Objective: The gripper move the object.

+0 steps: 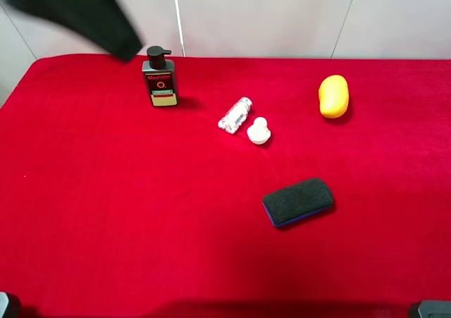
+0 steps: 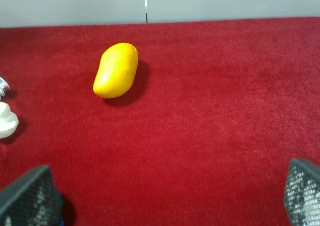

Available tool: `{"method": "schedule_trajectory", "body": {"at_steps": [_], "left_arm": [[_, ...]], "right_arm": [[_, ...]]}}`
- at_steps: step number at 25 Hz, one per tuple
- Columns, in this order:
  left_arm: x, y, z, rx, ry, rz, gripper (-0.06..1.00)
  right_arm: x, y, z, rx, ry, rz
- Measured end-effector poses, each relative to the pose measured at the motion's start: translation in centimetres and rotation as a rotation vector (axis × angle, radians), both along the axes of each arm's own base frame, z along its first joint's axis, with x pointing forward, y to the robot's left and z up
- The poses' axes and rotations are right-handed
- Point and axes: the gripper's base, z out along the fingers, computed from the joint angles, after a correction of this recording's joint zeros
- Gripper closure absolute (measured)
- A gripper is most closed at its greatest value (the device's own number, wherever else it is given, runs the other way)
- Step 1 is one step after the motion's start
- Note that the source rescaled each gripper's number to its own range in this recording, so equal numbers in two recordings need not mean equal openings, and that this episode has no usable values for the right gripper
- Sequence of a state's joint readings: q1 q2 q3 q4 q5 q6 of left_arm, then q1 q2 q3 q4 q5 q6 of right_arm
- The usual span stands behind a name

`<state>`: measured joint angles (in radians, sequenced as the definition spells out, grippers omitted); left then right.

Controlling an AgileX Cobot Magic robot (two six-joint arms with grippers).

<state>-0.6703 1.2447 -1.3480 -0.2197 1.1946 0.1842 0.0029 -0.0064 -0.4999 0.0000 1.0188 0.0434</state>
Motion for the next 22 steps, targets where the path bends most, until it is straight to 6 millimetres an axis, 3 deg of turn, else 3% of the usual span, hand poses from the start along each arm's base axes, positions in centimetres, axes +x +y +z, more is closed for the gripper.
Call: {"method": "schedule_trajectory", "body": {"at_steps": [10, 18, 22], "left_arm": [[-6.9, 5.8, -1.2, -0.028, -0.073, 0.019, -0.05], [-10.5, 9.4, -1.9, -0.053, -0.181, 0.059, -0.05], [-11.4, 10.9, -3.2, -0.065, -0.172, 0.184, -0.05]], "right_arm": [[0.0, 0.0, 0.0, 0.0, 0.0, 0.0], [0.0, 0.0, 0.0, 0.0, 0.0, 0.0], [0.0, 0.0, 0.0, 0.0, 0.0, 0.0]]}}
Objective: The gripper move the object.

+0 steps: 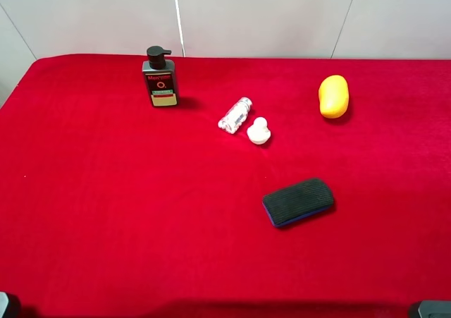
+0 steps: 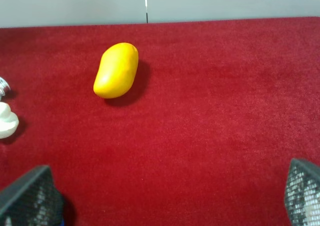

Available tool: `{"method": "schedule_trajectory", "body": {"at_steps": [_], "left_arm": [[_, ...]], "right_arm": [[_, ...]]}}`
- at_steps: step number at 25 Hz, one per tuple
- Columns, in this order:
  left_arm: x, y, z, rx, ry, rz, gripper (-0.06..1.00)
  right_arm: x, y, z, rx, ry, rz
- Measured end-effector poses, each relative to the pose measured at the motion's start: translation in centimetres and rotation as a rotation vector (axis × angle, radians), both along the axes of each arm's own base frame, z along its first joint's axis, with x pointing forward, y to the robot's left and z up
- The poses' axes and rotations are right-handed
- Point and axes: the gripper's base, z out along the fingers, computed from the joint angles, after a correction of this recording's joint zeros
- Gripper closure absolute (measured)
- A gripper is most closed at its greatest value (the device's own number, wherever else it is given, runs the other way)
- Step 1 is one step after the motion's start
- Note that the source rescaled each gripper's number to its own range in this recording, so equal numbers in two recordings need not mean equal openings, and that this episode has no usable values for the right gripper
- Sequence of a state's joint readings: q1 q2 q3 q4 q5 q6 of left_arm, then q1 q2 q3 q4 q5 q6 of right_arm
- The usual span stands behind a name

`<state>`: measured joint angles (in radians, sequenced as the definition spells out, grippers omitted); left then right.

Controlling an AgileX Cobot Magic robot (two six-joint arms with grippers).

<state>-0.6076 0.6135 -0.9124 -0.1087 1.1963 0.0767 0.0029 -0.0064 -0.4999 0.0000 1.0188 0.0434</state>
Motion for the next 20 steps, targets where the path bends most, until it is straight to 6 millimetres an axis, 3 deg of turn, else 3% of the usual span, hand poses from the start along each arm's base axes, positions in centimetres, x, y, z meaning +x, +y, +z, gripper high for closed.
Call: {"method": "schedule_trajectory", "body": {"at_steps": [10, 20], "left_arm": [[-3.1, 3.6, -4.0, -0.031, -0.06, 0.358, -0.05], [-4.7, 4.7, -7.6, -0.014, -0.165, 0.587, -0.05]], "right_arm": [[0.0, 0.0, 0.0, 0.0, 0.0, 0.0], [0.0, 0.0, 0.0, 0.0, 0.0, 0.0]]}}
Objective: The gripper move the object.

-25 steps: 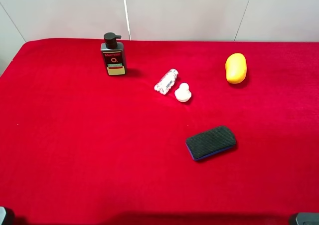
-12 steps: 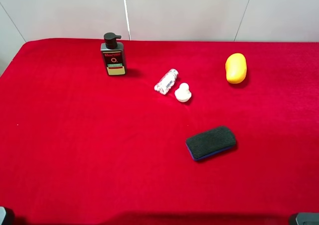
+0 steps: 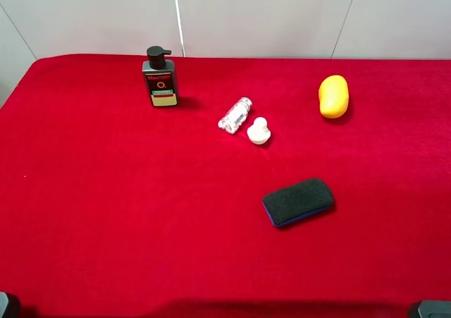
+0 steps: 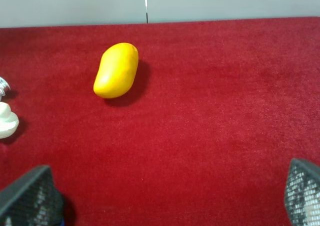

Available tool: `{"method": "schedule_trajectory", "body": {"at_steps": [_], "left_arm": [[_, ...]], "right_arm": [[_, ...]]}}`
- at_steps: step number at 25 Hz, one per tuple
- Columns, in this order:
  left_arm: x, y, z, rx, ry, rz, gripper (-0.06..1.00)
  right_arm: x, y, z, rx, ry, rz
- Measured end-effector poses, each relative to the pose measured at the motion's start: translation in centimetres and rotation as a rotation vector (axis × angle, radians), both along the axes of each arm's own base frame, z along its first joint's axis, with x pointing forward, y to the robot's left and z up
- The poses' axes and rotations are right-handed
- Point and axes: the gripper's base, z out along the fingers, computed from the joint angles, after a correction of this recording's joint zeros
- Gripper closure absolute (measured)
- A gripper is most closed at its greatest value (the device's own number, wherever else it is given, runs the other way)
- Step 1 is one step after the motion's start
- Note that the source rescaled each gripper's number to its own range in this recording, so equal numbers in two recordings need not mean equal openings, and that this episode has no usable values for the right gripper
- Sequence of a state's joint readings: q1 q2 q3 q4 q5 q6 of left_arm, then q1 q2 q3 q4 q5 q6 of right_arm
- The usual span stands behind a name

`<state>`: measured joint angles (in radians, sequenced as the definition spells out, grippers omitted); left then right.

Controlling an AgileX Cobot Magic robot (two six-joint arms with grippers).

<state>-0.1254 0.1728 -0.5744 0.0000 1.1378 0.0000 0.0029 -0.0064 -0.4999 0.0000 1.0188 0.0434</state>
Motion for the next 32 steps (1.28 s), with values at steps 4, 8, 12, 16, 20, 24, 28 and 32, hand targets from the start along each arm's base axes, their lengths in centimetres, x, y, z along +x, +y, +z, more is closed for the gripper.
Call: {"method": "schedule_trajectory", "body": {"at_steps": [4, 8, 12, 16, 20, 24, 28, 32], "left_arm": [[0.2, 0.0, -1.6, -0.004, -0.042, 0.045, -0.05], [-0.6, 0.1, -1.8, -0.01, -0.103, 0.067, -0.05], [-1.5, 0.1, -1.8, -0.02, -0.166, 0.065, -0.05], [-1.5, 0.1, -1.8, -0.021, -0.169, 0.065, -0.05], [-1.5, 0.1, -1.8, -0.021, -0.169, 0.065, -0.05], [-1.5, 0.1, -1.8, -0.021, -0.169, 0.065, -0.05], [-1.5, 0.1, -1.8, -0.021, -0.17, 0.065, -0.05], [-1.5, 0.1, -1.8, -0.016, -0.17, 0.068, -0.05]], "right_arm": [[0.0, 0.0, 0.0, 0.0, 0.0, 0.0], [0.0, 0.0, 0.0, 0.0, 0.0, 0.0], [0.0, 0.0, 0.0, 0.0, 0.0, 0.0], [0.0, 0.0, 0.0, 0.0, 0.0, 0.0], [0.0, 0.0, 0.0, 0.0, 0.0, 0.0], [0.0, 0.0, 0.0, 0.0, 0.0, 0.0], [0.0, 0.0, 0.0, 0.0, 0.0, 0.0], [0.0, 0.0, 0.0, 0.0, 0.0, 0.0]]}}
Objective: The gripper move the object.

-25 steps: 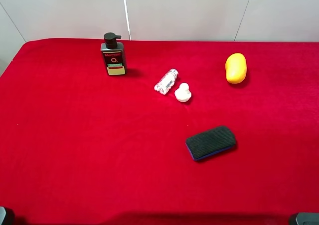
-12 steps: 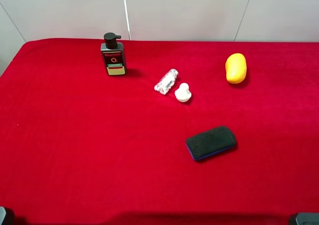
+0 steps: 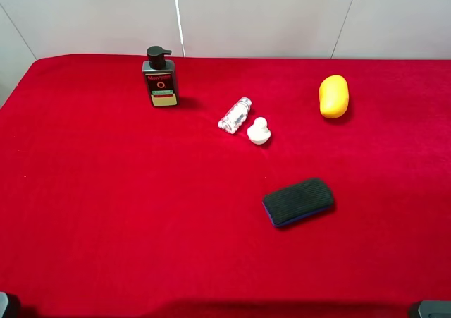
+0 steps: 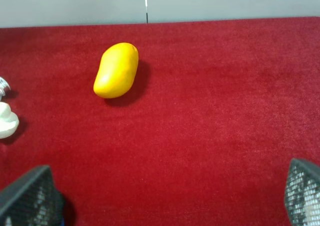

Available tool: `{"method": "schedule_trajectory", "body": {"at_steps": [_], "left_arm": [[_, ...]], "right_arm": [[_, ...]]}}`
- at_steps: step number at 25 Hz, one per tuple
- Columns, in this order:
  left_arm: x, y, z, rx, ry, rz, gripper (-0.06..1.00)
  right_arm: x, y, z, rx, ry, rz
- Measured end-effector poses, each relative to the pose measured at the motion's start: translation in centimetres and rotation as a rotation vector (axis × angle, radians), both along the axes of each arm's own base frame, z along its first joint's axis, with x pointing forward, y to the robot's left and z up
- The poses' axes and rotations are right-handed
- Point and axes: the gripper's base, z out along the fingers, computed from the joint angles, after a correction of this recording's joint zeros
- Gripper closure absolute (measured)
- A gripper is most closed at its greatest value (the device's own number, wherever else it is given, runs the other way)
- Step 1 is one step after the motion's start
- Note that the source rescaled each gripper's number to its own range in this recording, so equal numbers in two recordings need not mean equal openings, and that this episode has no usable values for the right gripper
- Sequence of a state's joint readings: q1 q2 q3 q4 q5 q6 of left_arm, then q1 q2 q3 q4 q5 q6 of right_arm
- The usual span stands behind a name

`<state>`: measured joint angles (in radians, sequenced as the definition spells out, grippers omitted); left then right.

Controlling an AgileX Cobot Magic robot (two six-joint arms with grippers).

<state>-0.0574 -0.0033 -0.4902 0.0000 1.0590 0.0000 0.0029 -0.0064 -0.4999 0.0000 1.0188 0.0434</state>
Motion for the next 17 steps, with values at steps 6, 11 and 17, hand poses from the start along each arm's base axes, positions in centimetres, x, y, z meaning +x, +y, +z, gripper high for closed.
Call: {"method": "schedule_trajectory", "body": {"at_steps": [6, 11, 17], "left_arm": [[0.0, -0.05, 0.0, -0.005, 0.0, -0.003, -0.05], [0.0, -0.05, 0.0, -0.005, 0.0, -0.003, -0.05], [0.0, -0.05, 0.0, -0.005, 0.0, -0.003, -0.05]], "right_arm": [[0.0, 0.0, 0.0, 0.0, 0.0, 0.0], [0.0, 0.0, 0.0, 0.0, 0.0, 0.0], [0.0, 0.0, 0.01, 0.0, -0.001, 0.0]]}}
